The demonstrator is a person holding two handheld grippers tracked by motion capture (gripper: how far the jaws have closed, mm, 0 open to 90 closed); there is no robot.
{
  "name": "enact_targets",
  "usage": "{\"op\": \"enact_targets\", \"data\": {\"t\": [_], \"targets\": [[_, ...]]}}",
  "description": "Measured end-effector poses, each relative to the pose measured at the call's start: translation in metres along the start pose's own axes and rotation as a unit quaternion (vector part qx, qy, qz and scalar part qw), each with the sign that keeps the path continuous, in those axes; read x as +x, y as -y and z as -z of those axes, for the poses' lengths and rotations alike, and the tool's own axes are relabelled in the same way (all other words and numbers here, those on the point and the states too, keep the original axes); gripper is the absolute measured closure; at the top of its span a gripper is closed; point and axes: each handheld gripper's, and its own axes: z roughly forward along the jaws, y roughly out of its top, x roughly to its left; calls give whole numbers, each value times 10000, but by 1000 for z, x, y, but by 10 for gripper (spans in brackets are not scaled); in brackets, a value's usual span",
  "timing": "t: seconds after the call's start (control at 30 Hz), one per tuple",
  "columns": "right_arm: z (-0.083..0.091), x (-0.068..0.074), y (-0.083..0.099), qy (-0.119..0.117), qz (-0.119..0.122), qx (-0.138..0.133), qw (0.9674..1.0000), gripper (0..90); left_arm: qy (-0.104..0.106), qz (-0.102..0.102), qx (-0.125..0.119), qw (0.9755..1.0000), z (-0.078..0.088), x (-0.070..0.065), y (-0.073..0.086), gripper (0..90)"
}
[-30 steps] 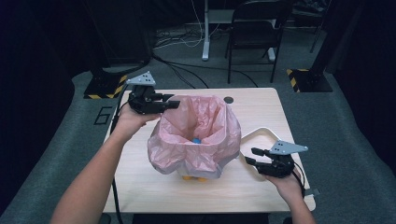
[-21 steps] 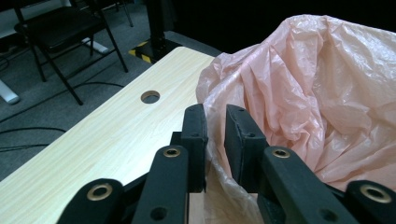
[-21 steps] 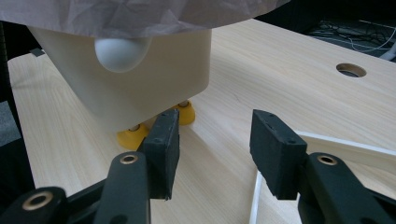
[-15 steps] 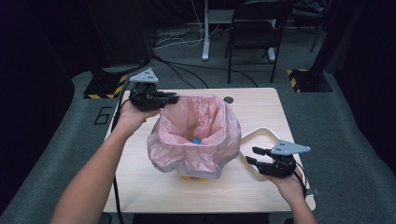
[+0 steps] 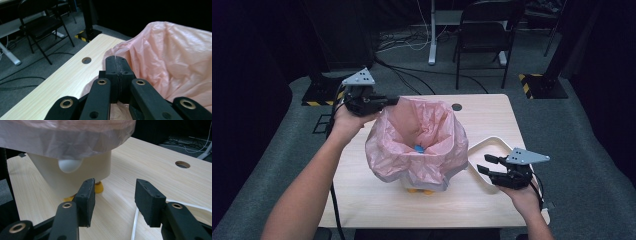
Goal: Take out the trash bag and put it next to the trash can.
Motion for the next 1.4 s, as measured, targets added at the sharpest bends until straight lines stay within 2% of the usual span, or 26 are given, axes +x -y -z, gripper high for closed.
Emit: {"op": "enact_targets", "data": {"t": [0.23,0.37,0.6,0.73,0.9,1.0,1.17,1.3,1.4], "targets": [[3,9,-12,-150,139,-190,9996,481,244,-85,-33,9997,8,-10,-4,889],[2,15,-20,-216,161,-118,9996,461,294,-124,-36,9995,10,-14,-2,890],[2,25,-31,-286,278,-170,9991,429,248,-111,-46,9996,15,-11,0,890],[5,30,-44,-328,334,-345,9983,395,239,-89,-59,9997,16,-11,3,889],[5,34,-53,-406,277,-473,9977,371,224,-91,-57,9997,17,-11,4,889],[5,39,-60,-367,315,-538,9974,318,220,-83,-59,9997,17,-11,5,889],[0,51,-71,-486,381,-606,9963,218,221,-73,-72,9997,17,-10,5,889],[-3,56,-75,-476,432,-597,9961,176,216,-87,-68,9997,17,-11,5,888],[-8,58,-78,-470,366,-591,9965,150,215,-92,-66,9997,17,-11,5,888]]}}
